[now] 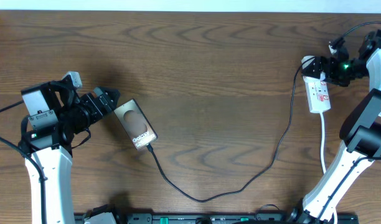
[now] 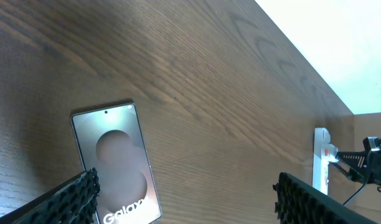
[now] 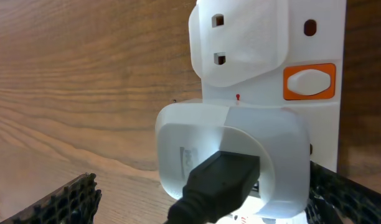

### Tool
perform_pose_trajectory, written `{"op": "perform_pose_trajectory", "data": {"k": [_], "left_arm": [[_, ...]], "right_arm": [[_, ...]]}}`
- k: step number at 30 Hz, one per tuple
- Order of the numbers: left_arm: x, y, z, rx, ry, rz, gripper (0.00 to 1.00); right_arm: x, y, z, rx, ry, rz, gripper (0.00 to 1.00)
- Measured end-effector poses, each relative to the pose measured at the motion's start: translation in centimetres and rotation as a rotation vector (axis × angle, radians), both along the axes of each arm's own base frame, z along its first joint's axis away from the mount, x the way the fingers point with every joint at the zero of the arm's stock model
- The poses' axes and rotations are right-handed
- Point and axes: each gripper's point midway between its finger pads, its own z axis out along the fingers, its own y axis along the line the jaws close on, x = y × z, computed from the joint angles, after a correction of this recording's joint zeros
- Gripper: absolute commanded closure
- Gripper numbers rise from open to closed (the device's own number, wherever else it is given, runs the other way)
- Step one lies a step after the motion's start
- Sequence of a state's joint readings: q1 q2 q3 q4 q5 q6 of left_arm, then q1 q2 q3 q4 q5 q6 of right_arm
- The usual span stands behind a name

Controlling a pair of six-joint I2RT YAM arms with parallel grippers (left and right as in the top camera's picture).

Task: Plug charger to phone and switch on socket

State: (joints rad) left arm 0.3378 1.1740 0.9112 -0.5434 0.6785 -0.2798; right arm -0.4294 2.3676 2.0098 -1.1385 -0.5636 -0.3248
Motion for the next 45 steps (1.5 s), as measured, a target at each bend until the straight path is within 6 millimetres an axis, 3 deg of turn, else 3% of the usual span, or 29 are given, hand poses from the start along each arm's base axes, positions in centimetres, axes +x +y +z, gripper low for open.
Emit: {"op": "perform_pose_trajectory", "data": {"k": [18,45], "left_arm": [[0.0,0.0,0.0,0.000,0.000,0.000,0.12],[0.0,0.0,0.0,0.000,0.000,0.000,0.12]], "right_arm": [[-0.3,-0.8,-0.5,-0.053,0.032,-0.016,0.01],[-1.3,-0.2,-0.4,-0.021,0.077,-0.020,0.01]]}}
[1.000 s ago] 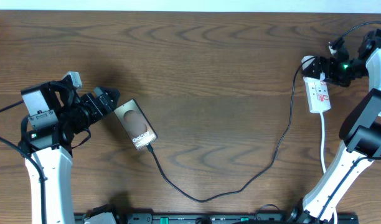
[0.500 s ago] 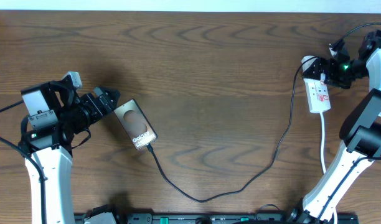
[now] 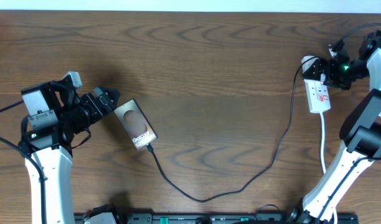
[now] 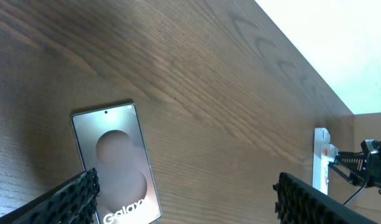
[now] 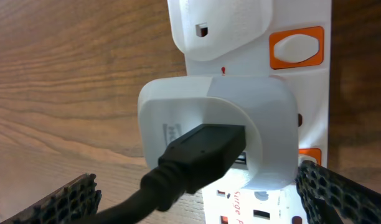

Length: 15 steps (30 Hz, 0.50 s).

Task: Plug charger to phone and switch on socket

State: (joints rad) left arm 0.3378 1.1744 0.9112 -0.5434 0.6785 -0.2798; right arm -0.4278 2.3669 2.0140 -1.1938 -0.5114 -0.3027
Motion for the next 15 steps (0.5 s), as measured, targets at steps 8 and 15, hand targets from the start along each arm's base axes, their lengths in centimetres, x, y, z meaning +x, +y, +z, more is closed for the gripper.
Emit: {"op": "perform_pose_trajectory", "data": {"k": [8,15], "left_arm": [[0.00,0.00,0.01,0.000,0.000,0.000,0.12],[0.00,0.00,0.01,0.000,0.000,0.000,0.12]], "right_arm": [[0.21,0.51,0.42,0.030,-0.018,0.005,0.01],[0.35,0.44,0.42,0.027,-0.024,0.005,0.01]]}}
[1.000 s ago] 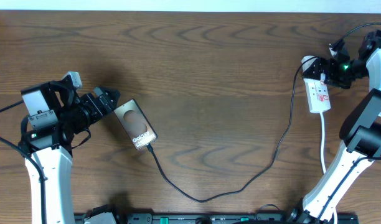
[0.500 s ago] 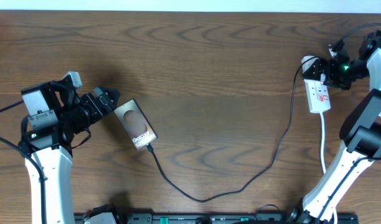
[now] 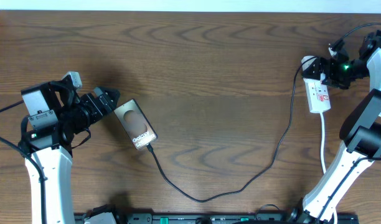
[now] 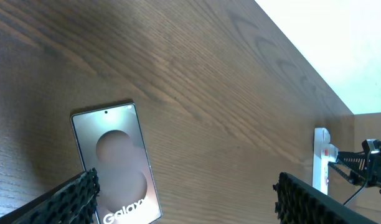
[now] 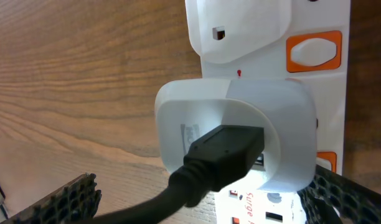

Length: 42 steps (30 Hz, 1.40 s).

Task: Plug charger to phone and switch on socket

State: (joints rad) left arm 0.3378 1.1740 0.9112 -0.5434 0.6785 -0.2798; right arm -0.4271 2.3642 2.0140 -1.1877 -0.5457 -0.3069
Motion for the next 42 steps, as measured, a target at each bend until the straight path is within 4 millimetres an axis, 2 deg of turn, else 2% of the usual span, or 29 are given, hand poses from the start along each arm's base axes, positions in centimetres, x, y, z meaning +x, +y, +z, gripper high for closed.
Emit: {"op": "perform_pose_trajectory", "data": {"k": [11,39,42], "left_arm": [[0.0,0.0,0.0,0.000,0.000,0.000,0.12],[0.0,0.0,0.0,0.000,0.000,0.000,0.12],[0.0,0.0,0.0,0.000,0.000,0.000,0.12]], "right_arm": [[0.9,0.0,-0.3,-0.061,-0.033,0.036,0.01],[0.7,0.1,-0.5,-0.102,0.018,0.011,0.01],[-0.2,0.0,-0.6,-0.107,0.064,-0.007,0.01]]}}
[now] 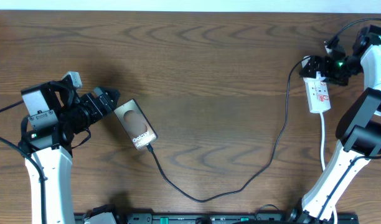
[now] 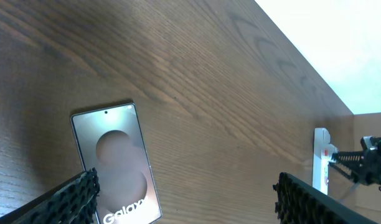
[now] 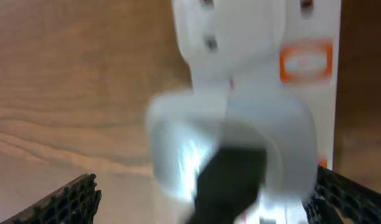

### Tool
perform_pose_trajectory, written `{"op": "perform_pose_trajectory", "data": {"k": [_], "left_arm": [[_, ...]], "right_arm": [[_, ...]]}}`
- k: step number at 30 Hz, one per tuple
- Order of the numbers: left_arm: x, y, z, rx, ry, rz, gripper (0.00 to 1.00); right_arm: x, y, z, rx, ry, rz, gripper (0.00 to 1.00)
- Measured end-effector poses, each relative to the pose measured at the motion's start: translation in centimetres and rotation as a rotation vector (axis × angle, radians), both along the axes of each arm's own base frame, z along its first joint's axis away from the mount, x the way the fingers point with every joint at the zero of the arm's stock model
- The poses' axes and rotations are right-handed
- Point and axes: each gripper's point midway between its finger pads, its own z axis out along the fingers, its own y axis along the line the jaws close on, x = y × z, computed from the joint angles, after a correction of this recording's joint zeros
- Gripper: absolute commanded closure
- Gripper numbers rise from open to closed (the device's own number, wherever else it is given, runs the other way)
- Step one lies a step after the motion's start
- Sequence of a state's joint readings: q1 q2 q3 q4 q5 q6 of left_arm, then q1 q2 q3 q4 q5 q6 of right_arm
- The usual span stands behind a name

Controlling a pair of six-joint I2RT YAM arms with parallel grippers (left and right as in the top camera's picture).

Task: Plug charger to phone and switch on socket

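Observation:
The phone [image 1: 135, 124] lies face up on the wood table at the left, screen lit, also seen in the left wrist view [image 2: 116, 165]. A black cable [image 1: 203, 198] meets its near end and runs right to a white adapter [image 3: 231, 140] plugged into the white power strip [image 1: 319, 94]. An orange rocker switch [image 3: 305, 60] sits beside the socket above the adapter. My right gripper [image 1: 322, 67] hovers open over the strip's far end, its fingers either side of the adapter; that view is blurred. My left gripper [image 1: 108, 99] is open just left of the phone.
The strip's own white lead [image 1: 323, 146] trails toward the table's near edge at the right. A black rail [image 1: 209, 219] runs along the near edge. The table's far edge [image 1: 178, 10] meets a white wall.
My right gripper has shifted slightly toward the strip's far end, and its wrist view is now smeared by motion. The cable near the strip has swung a little. Left arm and phone are unchanged.
All along the phone lay with the cable at its near end and my left gripper open beside it. My right gripper stayed open over the adapter on the strip, its view shifting slightly from moment to moment, and now blurred.

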State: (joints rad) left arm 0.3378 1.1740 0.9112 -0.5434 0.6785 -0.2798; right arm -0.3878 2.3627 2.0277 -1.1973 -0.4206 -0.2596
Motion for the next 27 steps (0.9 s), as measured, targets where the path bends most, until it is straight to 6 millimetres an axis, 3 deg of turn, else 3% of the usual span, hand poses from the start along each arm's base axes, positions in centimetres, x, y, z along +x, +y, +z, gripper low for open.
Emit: {"op": "perform_pose_trajectory", "data": {"k": [27], "left_arm": [[0.00,-0.01,0.00,0.000,0.000,0.000,0.12]], "right_arm": [[0.02,0.03,0.04,0.011,0.001,-0.014,0.01]]}}
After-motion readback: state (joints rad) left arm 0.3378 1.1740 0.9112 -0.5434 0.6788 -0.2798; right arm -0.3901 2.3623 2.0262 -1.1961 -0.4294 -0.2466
